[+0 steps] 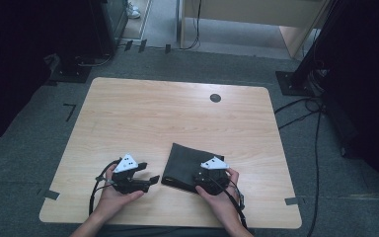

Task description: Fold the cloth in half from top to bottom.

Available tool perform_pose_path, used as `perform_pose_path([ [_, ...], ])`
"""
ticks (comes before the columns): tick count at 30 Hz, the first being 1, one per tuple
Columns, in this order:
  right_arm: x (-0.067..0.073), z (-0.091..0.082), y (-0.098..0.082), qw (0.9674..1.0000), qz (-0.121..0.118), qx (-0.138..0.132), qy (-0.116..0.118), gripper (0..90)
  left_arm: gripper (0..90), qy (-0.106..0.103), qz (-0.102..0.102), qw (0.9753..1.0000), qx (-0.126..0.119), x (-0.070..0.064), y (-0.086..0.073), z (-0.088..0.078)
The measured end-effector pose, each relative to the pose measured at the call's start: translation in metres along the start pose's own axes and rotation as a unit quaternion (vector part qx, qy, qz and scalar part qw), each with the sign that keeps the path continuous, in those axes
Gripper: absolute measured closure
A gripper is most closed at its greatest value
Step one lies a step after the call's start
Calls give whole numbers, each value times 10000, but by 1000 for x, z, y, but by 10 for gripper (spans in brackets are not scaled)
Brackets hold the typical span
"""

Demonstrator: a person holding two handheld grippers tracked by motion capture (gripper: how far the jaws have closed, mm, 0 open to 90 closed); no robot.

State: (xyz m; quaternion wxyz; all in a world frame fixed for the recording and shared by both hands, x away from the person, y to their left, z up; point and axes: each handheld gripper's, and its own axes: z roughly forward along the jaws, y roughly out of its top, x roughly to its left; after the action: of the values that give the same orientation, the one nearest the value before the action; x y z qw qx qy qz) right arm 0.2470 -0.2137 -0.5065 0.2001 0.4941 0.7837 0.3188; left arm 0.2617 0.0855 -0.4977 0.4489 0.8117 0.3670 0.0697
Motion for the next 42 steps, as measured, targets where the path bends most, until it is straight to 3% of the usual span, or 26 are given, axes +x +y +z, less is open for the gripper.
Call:
perform_pose_path([
  [9, -6, 10, 1, 9993, -297, -208, 135, 339, 244, 285, -229, 9993, 15, 16, -6, -16],
  [15, -19, 29, 22, 9978, -419, -162, 482, 347, 228, 561, -379, 9977, 46, 27, -15, -29],
  [25, -32, 68, 62, 9962, -588, -174, 626, 352, 201, 952, -549, 9939, 31, 44, -29, -49],
  [33, -36, 91, 83, 9950, -650, -291, 696, 354, 182, 1295, -645, 9894, 129, 55, -42, -64],
  [42, -41, 107, 100, 9938, -726, -268, 794, 355, 180, 1767, -937, 9793, 304, 67, -53, -74],
])
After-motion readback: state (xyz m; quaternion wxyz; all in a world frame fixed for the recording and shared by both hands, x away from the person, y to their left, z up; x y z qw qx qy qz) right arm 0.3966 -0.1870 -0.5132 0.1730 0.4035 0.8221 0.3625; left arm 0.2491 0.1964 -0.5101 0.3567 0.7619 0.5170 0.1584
